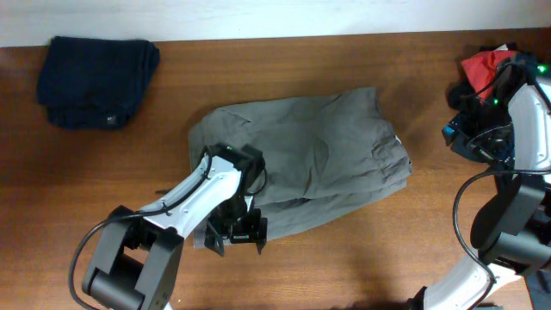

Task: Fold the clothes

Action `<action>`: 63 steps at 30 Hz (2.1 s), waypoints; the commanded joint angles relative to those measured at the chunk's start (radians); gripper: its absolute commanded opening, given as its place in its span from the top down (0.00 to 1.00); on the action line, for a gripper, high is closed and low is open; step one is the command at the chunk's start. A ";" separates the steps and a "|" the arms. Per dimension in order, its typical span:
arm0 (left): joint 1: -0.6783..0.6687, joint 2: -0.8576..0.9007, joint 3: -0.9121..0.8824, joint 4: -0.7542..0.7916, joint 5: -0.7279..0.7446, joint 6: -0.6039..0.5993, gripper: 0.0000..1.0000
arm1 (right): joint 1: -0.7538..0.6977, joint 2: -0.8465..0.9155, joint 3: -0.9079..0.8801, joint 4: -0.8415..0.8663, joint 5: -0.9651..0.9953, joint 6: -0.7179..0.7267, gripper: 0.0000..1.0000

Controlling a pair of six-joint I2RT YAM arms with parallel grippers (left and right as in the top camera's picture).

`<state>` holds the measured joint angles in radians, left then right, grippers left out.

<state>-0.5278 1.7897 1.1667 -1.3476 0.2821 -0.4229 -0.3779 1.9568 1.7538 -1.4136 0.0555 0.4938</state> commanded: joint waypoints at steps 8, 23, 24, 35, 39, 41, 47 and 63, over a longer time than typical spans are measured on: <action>0.115 -0.019 -0.071 0.162 -0.031 -0.172 0.20 | 0.003 -0.019 -0.006 0.013 0.008 -0.011 0.01; 0.174 -0.019 -0.229 0.283 -0.160 -0.215 0.20 | 0.004 -0.019 -0.006 0.023 0.008 -0.015 0.01; 0.179 -0.019 -0.229 0.290 -0.185 -0.213 0.20 | 0.004 -0.019 -0.006 0.022 0.008 -0.015 0.01; 0.185 -0.019 -0.229 0.522 -0.364 -0.209 0.20 | 0.004 -0.019 -0.006 0.023 0.007 -0.018 0.01; 0.245 -0.019 -0.229 0.632 -0.381 -0.209 0.20 | 0.004 -0.019 -0.006 0.022 0.001 -0.026 0.01; 0.321 -0.019 -0.229 0.709 -0.384 -0.189 0.20 | 0.004 -0.019 -0.006 0.022 0.001 -0.026 0.01; 0.475 -0.024 -0.167 0.786 -0.301 -0.085 0.23 | 0.005 -0.019 -0.006 0.022 -0.003 -0.026 0.01; 0.488 -0.045 -0.097 0.891 -0.225 -0.115 0.24 | 0.005 -0.019 -0.006 0.022 -0.030 -0.044 0.02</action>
<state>-0.0452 1.6985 1.0607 -0.4583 0.0273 -0.5186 -0.3779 1.9568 1.7515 -1.3907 0.0330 0.4595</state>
